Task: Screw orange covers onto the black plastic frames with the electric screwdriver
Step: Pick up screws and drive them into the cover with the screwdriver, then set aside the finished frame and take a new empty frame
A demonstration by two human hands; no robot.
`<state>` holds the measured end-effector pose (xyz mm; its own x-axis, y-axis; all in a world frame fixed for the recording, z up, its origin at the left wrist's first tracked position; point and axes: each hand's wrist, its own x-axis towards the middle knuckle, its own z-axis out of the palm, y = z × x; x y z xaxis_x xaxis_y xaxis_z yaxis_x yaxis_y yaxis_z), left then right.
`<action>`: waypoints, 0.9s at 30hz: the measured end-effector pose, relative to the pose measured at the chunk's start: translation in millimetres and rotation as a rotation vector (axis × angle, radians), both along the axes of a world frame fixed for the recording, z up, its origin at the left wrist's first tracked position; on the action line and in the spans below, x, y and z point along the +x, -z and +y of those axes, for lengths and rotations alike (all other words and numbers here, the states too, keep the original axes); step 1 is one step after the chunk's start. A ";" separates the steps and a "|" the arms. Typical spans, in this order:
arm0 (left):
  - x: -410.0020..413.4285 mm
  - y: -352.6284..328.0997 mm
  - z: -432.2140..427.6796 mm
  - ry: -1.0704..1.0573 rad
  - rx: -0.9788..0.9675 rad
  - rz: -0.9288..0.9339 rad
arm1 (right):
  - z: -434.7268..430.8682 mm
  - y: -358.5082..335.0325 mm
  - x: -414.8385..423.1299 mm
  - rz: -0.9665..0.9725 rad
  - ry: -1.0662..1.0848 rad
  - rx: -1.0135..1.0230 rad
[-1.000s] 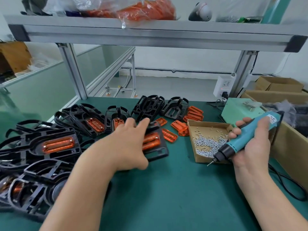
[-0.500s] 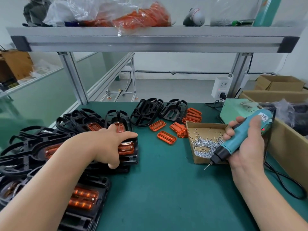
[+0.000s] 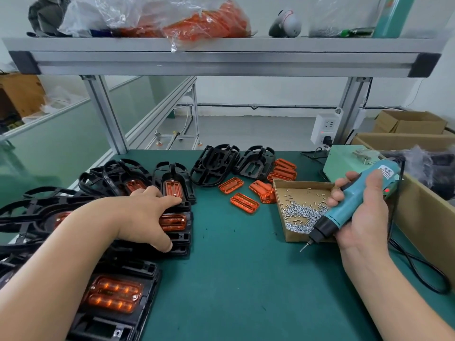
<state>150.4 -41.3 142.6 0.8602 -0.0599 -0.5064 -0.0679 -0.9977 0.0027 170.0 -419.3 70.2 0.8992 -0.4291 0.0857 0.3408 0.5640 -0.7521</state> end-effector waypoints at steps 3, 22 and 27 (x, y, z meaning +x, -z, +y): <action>-0.4 0.0 4.1 0.002 -0.008 -0.027 | -1.2 0.5 0.7 0.008 0.005 0.005; 109.8 -1.7 -65.5 -0.112 -0.282 -0.398 | 2.9 1.6 -1.4 0.007 -0.004 -0.022; 172.2 24.4 -90.1 -0.148 -0.113 -0.435 | 0.4 3.7 1.5 0.001 -0.009 -0.019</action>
